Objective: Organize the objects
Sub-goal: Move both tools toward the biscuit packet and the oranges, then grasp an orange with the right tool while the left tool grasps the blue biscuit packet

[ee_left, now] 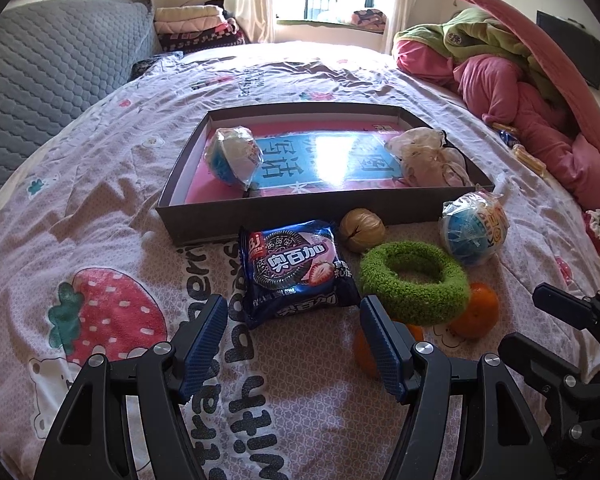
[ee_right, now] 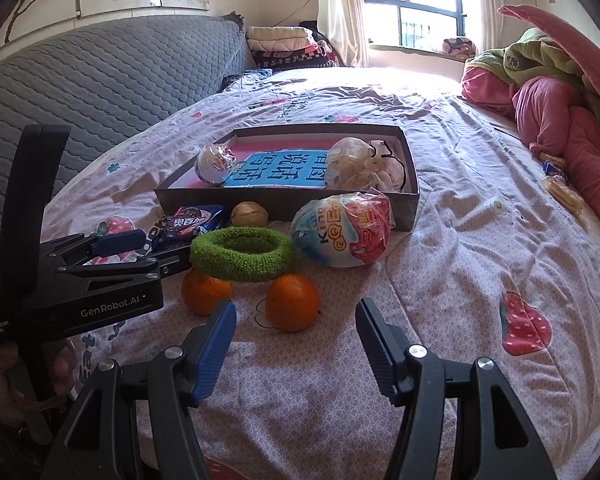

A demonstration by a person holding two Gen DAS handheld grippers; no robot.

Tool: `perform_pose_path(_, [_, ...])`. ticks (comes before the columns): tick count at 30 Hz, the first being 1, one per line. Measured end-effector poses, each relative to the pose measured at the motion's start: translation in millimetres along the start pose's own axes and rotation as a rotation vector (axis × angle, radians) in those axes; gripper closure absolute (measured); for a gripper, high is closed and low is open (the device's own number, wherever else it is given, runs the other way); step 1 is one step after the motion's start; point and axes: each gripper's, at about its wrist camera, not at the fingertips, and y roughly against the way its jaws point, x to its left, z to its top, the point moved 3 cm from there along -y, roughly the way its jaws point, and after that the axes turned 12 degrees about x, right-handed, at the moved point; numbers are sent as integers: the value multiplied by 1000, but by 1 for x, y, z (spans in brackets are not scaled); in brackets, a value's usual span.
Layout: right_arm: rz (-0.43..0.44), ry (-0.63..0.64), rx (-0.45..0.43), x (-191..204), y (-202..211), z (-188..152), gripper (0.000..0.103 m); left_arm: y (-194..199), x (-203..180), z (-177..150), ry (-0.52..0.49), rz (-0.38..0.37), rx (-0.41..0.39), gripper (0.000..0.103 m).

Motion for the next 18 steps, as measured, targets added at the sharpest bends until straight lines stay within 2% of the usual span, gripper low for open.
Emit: perform_pose_path(18, [-1, 3, 31, 2, -22, 1, 41, -13, 4, 20, 72, -10, 18, 32])
